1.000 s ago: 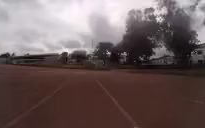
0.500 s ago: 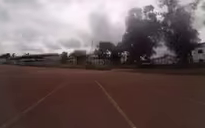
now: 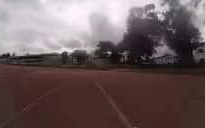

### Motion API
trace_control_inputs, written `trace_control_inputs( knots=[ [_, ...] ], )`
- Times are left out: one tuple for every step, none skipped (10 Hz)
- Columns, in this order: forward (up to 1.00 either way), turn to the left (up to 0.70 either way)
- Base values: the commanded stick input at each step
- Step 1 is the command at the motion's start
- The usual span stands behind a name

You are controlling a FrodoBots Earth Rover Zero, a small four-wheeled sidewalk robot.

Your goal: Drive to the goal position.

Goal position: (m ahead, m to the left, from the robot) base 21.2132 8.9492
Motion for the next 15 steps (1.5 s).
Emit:
trace_control_inputs(
  knots=[
    [0.67, 0.0],
    [0.67, 0.0],
    [0.67, 0.0],
    [0.67, 0.0],
    [0.67, 0.0],
    [0.67, 0.0],
    [0.67, 0.0],
    [0.67, 0.0],
    [0.67, 0.0],
    [0.67, 0.0],
    [0.67, 0.0],
    [0.67, 0.0],
    [0.67, 0.0],
    [0.67, 0.0],
    [0.67, 0.0]
  ],
)
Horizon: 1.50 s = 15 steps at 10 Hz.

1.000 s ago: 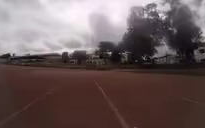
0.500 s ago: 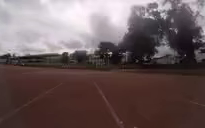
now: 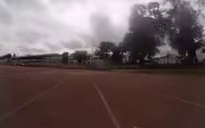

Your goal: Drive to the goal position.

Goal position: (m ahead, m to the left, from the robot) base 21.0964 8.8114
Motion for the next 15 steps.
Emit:
trace_control_inputs(
  knots=[
    [0.67, 0.0],
    [0.67, 0.0],
    [0.67, 0.0],
    [0.67, 0.0],
    [0.67, 0.0],
    [0.67, 0.0],
    [0.67, 0.0],
    [0.67, 0.0],
    [0.67, 0.0],
    [0.67, 0.0],
    [0.67, 0.0],
    [0.67, 0.0],
    [0.67, 0.0],
    [0.67, 0.0],
    [0.67, 0.0]
  ],
)
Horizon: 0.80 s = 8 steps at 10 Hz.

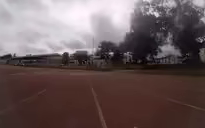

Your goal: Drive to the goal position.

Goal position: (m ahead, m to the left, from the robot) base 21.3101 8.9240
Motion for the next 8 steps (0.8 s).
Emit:
trace_control_inputs(
  knots=[
    [0.67, 0.0],
    [0.67, 0.0],
    [0.67, 0.0],
    [0.67, 0.0],
    [0.67, 0.0],
    [0.67, 0.0],
    [0.67, 0.0],
    [0.67, 0.0]
  ],
)
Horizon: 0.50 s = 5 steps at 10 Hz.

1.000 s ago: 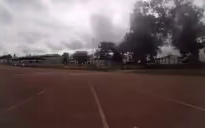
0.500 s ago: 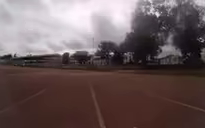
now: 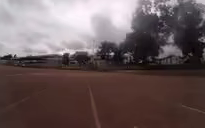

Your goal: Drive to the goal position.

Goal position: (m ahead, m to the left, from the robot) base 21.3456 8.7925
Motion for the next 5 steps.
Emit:
trace_control_inputs(
  knots=[
    [0.67, 0.0],
    [0.67, 0.0],
    [0.67, 0.0],
    [0.67, 0.0],
    [0.67, 0.0]
  ],
)
